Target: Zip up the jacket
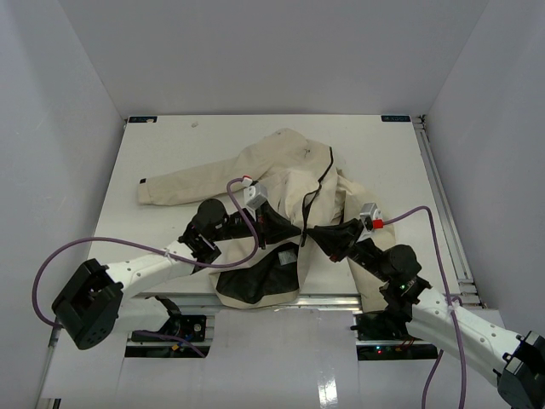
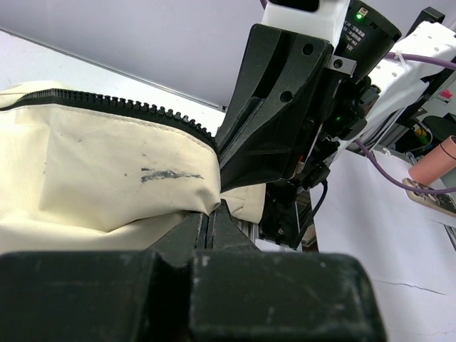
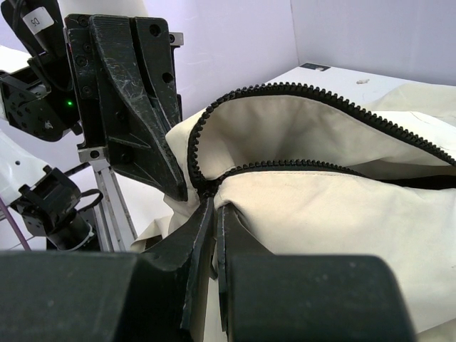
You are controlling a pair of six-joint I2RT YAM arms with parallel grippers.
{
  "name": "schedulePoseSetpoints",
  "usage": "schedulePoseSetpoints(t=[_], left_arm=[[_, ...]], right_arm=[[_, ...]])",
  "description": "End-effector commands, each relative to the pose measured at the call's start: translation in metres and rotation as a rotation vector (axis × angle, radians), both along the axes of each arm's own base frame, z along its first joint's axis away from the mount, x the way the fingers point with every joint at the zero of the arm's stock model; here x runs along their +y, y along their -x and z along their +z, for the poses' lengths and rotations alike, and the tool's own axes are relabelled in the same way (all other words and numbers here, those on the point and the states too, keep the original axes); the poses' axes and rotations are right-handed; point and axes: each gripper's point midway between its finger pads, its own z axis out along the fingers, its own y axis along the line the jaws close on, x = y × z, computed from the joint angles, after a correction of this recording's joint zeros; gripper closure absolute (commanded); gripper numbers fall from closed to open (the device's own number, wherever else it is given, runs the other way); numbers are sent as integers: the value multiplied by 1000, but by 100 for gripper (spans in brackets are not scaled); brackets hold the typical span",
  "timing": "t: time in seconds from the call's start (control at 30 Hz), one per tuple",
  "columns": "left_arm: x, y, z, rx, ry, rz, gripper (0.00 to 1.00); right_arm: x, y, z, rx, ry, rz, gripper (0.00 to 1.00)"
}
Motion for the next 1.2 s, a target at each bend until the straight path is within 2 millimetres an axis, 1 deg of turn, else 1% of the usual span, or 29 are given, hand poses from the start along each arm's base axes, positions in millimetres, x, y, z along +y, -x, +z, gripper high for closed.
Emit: schedulePoseSetpoints(t=[0.0,0.37,0.67,0.77,0.87,0.97,1.1,1.17], left_arm=[[-6,20,-20,77,-78,-115,100],[-11,10,-35,119,-131,-88,100],[-12,17,-36,150,-138,-129,100],[-15,15,-43,180,-154,-140,100],[-18,15,-50,202,-171,-160,100],[-17,14,-52,199,-170,-148,100],[-15,15,-50,175,-169,-136,100],[-14,14,-50,174,-167,-129,100]], right_arm=[[-7,12,75,-167,-164,14,92],[-12,13,95,-191,-197,-3,92],[-12,5,90,-173,-186,-37,92],[-11,5,92,-169,-180,-31,92],[-13,4,96,-179,-180,-46,92],[-17,2,100,-186,-182,-69,92],[-16,1,100,-176,-178,-67,92],[-12,-1,96,-158,-163,-61,92]])
